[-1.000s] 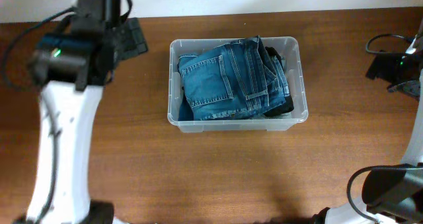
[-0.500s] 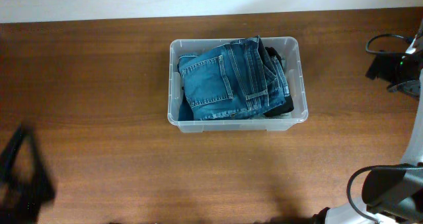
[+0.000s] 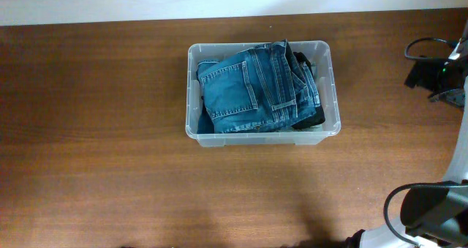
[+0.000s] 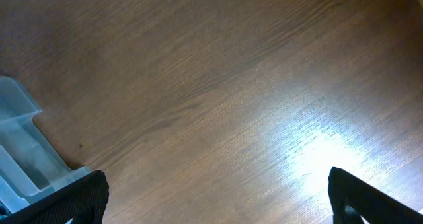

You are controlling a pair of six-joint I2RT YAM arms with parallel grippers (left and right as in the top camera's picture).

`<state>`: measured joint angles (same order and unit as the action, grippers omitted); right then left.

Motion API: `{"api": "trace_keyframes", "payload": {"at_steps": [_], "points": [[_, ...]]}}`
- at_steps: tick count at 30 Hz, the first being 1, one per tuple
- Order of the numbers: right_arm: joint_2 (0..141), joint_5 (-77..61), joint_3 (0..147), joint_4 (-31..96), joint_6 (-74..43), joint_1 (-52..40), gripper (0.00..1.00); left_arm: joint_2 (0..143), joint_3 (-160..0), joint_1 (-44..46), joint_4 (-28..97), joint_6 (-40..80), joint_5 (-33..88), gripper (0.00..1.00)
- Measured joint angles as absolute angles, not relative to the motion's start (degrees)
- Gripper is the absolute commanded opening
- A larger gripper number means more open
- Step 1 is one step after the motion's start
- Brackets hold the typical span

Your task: Pack container

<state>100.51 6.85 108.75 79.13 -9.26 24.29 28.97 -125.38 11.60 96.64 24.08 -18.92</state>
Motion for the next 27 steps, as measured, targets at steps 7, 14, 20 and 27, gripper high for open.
{"api": "trace_keyframes", "payload": {"at_steps": [7, 14, 20, 27], "points": [[100.51, 6.85, 108.75, 79.11, -9.28, 24.29, 0.98, 23.46, -121.64, 11.6, 96.62, 24.08, -18.92, 0.99], [100.51, 6.85, 108.75, 79.13, -9.23, 24.29, 0.98, 17.98, -116.55, 11.6, 96.68, 24.05, -18.92, 0.99], [100.51, 6.85, 108.75, 79.15, -9.26, 24.29, 0.98, 14.57, -109.78, 11.53, 96.64, 24.08, -18.92, 0.99], [100.51, 6.85, 108.75, 79.13, -9.3, 24.29, 0.98, 9.74, -99.77, 11.42, 96.66, 24.08, -18.92, 0.99]]}}
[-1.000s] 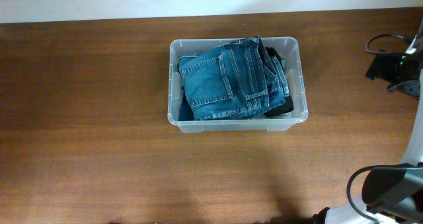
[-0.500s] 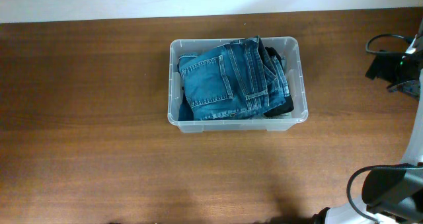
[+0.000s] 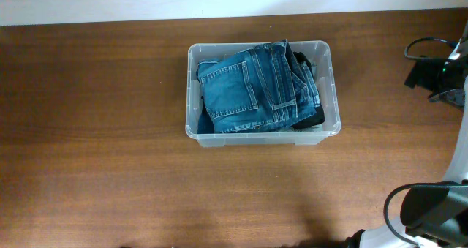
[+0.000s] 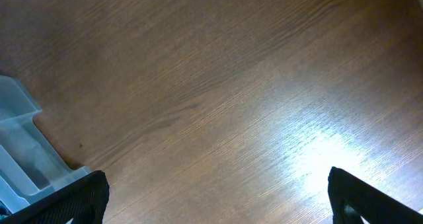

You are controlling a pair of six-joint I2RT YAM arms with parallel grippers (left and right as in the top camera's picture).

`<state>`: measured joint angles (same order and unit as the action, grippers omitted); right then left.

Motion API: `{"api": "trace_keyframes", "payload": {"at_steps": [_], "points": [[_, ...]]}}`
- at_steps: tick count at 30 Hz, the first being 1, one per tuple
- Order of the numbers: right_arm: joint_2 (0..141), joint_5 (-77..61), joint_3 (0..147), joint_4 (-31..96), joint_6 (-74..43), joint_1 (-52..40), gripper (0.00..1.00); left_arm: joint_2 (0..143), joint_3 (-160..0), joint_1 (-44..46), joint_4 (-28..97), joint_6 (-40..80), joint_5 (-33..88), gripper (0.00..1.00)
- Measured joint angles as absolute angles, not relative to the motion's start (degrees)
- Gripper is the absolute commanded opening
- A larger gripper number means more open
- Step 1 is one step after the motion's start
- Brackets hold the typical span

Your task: Pack container

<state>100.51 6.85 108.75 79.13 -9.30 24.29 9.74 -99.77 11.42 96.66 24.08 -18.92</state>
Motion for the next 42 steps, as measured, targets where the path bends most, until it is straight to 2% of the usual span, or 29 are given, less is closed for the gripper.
{"api": "trace_keyframes", "payload": {"at_steps": [8, 21, 27, 32, 34, 38, 42], "points": [[100.51, 6.85, 108.75, 79.15, -9.28, 24.29, 0.98, 4.05, -87.26, 11.42, 91.83, 24.05, -18.94, 1.0], [100.51, 6.85, 108.75, 79.24, -9.28, 24.29, 0.98, 0.62, -61.82, 10.87, 62.74, 24.69, -18.68, 0.99], [100.51, 6.87, 108.75, 79.13, -9.28, 24.29, 0.98, 0.62, -42.11, 10.83, 40.84, 24.8, -18.35, 0.99], [100.51, 6.87, 108.73, 79.2, -9.26, 24.29, 0.98, 0.95, -22.06, 10.83, 8.91, 24.97, -16.43, 0.99], [100.53, 6.85, 108.73, 79.2, -9.28, 24.29, 0.99, 0.91, -17.69, 10.83, 1.74, 24.95, -15.55, 0.99], [100.53, 6.85, 108.73, 79.18, -9.28, 24.29, 0.98, 0.84, -11.27, 10.83, -6.7, 25.12, -13.91, 0.99], [100.53, 6.85, 108.73, 79.18, -9.26, 24.29, 0.98, 0.84, -7.57, 10.83, -7.94, 25.12, -13.43, 0.99]]}}
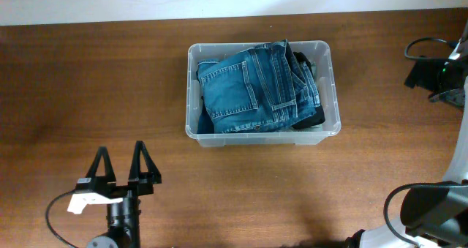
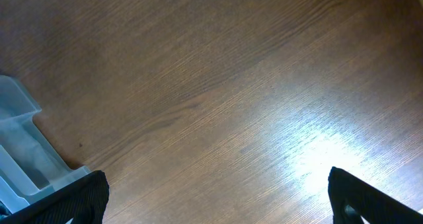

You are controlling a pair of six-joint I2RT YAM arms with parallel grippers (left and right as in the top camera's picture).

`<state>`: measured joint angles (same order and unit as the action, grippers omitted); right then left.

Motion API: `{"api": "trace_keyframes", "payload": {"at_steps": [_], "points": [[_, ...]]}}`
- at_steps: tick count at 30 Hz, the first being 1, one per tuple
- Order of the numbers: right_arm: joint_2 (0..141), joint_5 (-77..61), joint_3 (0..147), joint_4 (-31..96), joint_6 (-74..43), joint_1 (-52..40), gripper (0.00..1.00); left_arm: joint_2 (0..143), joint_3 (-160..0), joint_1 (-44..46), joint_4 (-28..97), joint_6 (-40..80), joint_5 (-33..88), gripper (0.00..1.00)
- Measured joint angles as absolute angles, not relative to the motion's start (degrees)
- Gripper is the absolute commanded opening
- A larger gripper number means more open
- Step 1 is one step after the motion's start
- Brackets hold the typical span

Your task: Pack container

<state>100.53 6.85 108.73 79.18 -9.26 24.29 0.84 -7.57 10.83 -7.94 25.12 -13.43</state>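
Note:
A clear plastic container (image 1: pixel 326 94) stands at the table's middle back, filled with folded blue jeans (image 1: pixel 252 91) over a dark garment (image 1: pixel 311 120). My left gripper (image 1: pixel 119 160) stands open over bare wood at the front left, well short of the container, nothing between its fingers. In the right wrist view my right gripper (image 2: pixel 215 194) is open above bare table, its two dark fingertips (image 2: pixel 79 197) at the frame's bottom corners, a corner of the container (image 2: pixel 23 151) at the left edge.
The right arm's base and cables (image 1: pixel 435 69) sit at the right edge of the table. More of the right arm (image 1: pixel 431 208) fills the front right corner. Bare wooden table (image 1: pixel 88 80) surrounds the container.
My left arm has come into the overhead view at the front left, its gripper open. The container, the jeans and the right gripper have not moved.
At both earlier moments the jeans lay packed in the container, the right gripper hung open over bare table, and no left arm showed overhead. Now the left gripper stands open at the front left.

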Motion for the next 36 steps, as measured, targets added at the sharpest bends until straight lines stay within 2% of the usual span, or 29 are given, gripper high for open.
{"api": "trace_keyframes", "payload": {"at_steps": [10, 18, 25, 36], "points": [[100.53, 6.85, 108.73, 79.2, -9.28, 24.29, 0.98, 0.84, -1.91, 10.55, -9.52, 25.12, -13.23, 1.0], [100.53, 6.85, 108.73, 79.2, -9.26, 24.29, 0.98, 0.84, -0.99, 6.48, -8.36, 25.12, -12.49, 0.99], [100.53, 6.85, 108.73, 79.18, -9.26, 24.29, 0.98, 0.75, -0.8, 4.6, 3.11, 25.06, -12.4, 0.99], [100.53, 6.85, 108.73, 79.18, -9.23, 24.29, 0.98, 0.73, -0.71, 4.51, 3.44, 22.72, -12.4, 1.0]]}}
